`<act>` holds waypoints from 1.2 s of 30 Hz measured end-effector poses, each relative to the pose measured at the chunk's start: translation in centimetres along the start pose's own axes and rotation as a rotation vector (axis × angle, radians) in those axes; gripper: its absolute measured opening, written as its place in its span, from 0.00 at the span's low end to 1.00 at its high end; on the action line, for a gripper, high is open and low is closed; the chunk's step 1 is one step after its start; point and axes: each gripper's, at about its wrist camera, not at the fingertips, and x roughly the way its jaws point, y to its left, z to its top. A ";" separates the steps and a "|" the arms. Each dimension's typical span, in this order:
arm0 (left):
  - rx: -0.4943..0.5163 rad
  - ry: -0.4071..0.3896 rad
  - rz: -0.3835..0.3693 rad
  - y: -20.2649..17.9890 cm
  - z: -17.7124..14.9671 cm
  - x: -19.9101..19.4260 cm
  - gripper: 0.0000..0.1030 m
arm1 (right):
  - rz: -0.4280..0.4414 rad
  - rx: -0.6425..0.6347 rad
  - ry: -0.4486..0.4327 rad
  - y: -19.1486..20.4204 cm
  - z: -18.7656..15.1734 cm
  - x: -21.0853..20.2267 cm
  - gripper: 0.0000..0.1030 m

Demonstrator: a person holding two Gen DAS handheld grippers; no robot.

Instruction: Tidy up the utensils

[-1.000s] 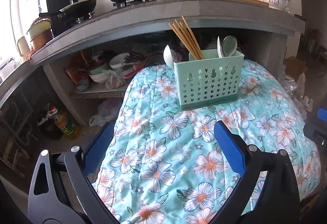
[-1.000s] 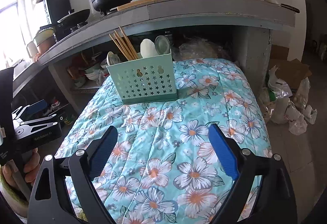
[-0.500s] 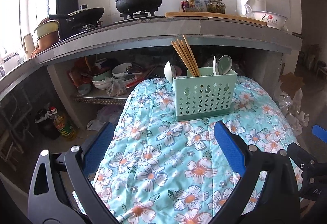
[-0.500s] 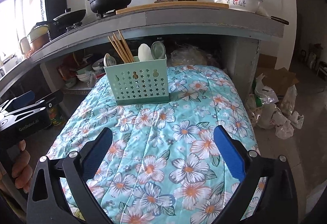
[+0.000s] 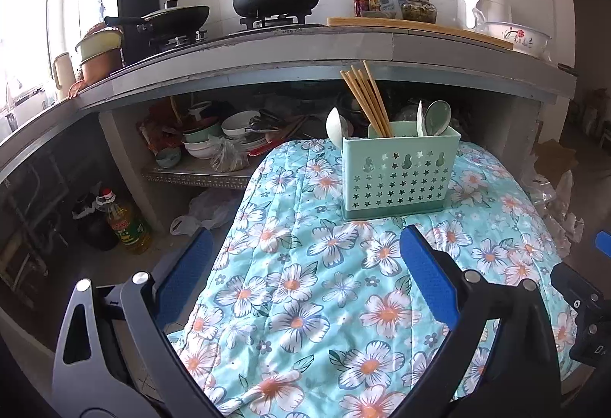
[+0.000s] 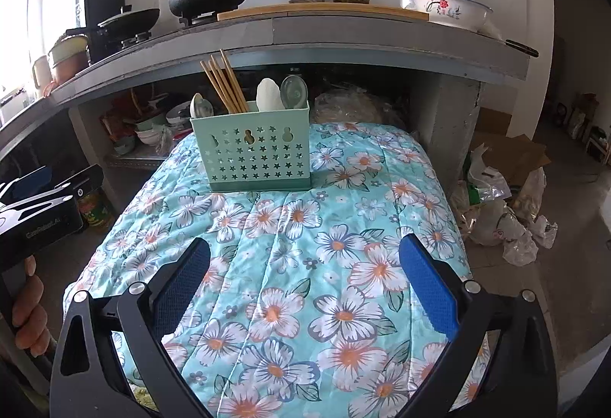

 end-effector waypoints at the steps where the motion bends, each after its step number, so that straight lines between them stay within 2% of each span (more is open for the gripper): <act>1: -0.003 0.005 0.003 0.1 -0.1 0.1 0.92 | -0.002 0.002 0.001 0.0 0.0 0.0 0.94; 20: -0.032 0.031 0.090 4.0 -1.3 0.8 0.92 | -0.035 -0.003 -0.014 -0.9 0.6 -0.6 0.94; 27: -0.043 0.039 0.088 4.3 -1.4 0.9 0.92 | -0.085 0.016 -0.041 -2.9 1.0 -1.5 0.94; 36: -0.036 0.040 0.075 3.5 -1.5 0.7 0.92 | -0.108 0.031 -0.058 -4.4 1.2 -2.2 0.94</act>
